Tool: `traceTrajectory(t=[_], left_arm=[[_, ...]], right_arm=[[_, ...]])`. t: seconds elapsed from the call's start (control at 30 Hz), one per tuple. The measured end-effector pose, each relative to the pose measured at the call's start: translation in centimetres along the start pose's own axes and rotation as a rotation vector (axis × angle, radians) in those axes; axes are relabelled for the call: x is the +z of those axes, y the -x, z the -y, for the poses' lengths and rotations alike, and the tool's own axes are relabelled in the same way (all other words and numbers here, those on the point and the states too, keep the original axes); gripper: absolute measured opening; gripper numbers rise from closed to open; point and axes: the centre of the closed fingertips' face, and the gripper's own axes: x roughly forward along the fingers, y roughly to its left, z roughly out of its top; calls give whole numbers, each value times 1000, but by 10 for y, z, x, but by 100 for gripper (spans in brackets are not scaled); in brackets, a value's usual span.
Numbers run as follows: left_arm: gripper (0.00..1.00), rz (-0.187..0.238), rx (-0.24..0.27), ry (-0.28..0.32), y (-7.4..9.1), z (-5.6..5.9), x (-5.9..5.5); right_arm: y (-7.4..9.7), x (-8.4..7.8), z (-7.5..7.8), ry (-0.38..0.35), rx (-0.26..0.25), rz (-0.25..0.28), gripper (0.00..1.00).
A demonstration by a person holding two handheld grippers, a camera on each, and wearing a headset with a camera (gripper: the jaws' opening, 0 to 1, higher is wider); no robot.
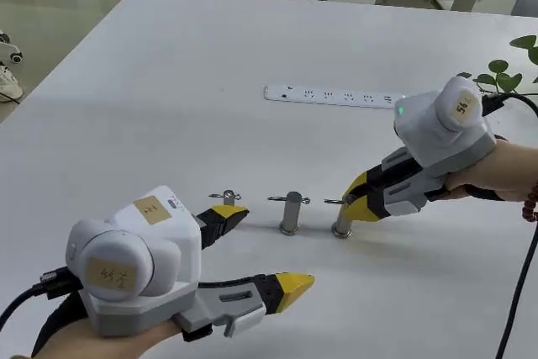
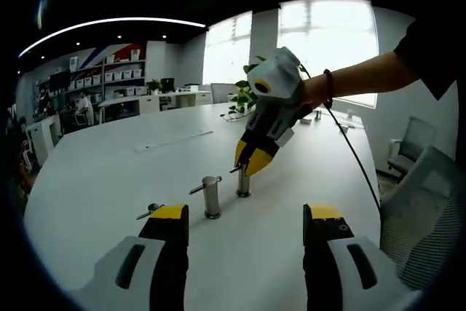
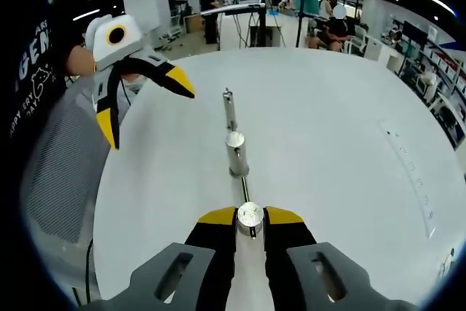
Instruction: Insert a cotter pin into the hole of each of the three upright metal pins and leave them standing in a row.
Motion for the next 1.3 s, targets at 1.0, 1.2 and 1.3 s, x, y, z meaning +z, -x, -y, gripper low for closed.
traceTrajectory(t=[1.0,1.2,1.3], left_arm=[[62,-36,164,73,24,-43,2],[64,-43,188,115,30,-48,5],[65,-53,201,107,32,-49,7]], right_arm=[[30,26,-17,-219,-250,185,48],[38,28,-25,-282,-317,222,55],[43,28,-30,-319,-346,238,57]])
